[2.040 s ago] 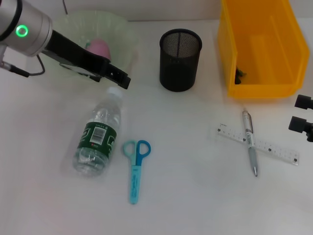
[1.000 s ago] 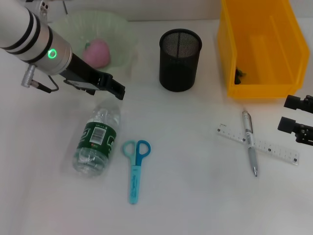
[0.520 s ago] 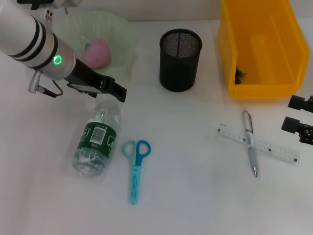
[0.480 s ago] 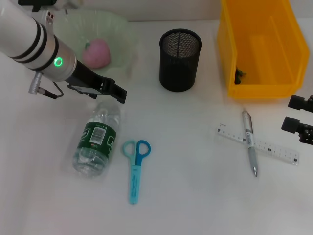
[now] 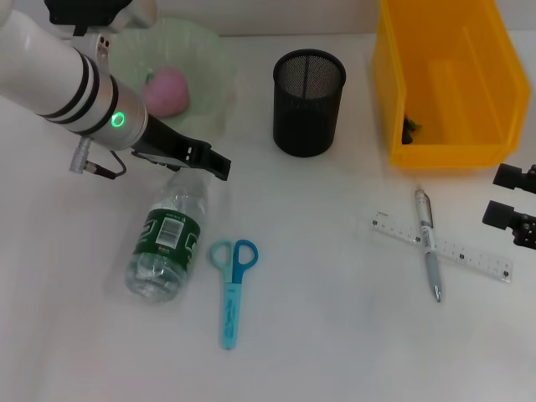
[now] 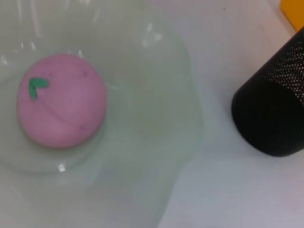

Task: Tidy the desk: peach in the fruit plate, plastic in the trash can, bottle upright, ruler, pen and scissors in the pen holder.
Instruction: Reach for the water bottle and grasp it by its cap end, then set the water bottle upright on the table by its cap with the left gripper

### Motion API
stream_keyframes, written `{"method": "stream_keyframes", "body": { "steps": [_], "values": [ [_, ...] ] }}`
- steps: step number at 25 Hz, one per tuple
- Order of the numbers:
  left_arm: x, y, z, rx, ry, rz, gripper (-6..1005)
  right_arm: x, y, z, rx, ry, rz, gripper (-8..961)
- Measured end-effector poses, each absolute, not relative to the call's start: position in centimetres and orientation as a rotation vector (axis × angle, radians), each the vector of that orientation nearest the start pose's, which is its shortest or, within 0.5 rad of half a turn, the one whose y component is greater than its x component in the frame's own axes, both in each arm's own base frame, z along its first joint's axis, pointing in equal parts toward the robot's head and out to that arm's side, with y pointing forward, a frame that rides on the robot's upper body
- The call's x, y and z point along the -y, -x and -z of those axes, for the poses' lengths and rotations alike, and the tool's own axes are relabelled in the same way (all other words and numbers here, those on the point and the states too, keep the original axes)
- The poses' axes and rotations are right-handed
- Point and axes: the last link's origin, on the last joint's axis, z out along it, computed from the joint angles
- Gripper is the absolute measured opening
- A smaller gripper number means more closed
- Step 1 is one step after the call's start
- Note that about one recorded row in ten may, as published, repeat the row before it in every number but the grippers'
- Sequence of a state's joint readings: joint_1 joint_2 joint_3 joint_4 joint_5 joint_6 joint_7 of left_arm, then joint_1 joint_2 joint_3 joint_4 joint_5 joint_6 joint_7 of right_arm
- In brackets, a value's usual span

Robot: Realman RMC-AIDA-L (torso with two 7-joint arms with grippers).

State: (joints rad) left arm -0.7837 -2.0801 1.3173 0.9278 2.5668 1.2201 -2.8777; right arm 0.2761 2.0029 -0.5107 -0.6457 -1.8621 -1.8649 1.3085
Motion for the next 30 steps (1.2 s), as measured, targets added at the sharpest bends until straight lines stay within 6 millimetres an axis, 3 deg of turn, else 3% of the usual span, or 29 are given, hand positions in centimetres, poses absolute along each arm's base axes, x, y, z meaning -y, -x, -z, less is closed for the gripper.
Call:
{"method": "stream_keyframes", "body": {
  "steps": [17,21,30],
  "values": [
    [-40.4,19.9,4.9,1.310,2.285,-0.261,783,-24.8,-31.9,-6.0,-0.718,2.512,-1.023,742],
    [-40.4,20.0,5.0,1.292,2.285,-0.260,561,-24.7,-31.9,-6.0,-0.722,2.509,-1.023,742],
    [-40.1,20.4,4.9,1.239,2.309,-0.267,477,-24.5,-32.1,-6.0,-0.726,2.504,-1.022,741]
  ]
}}
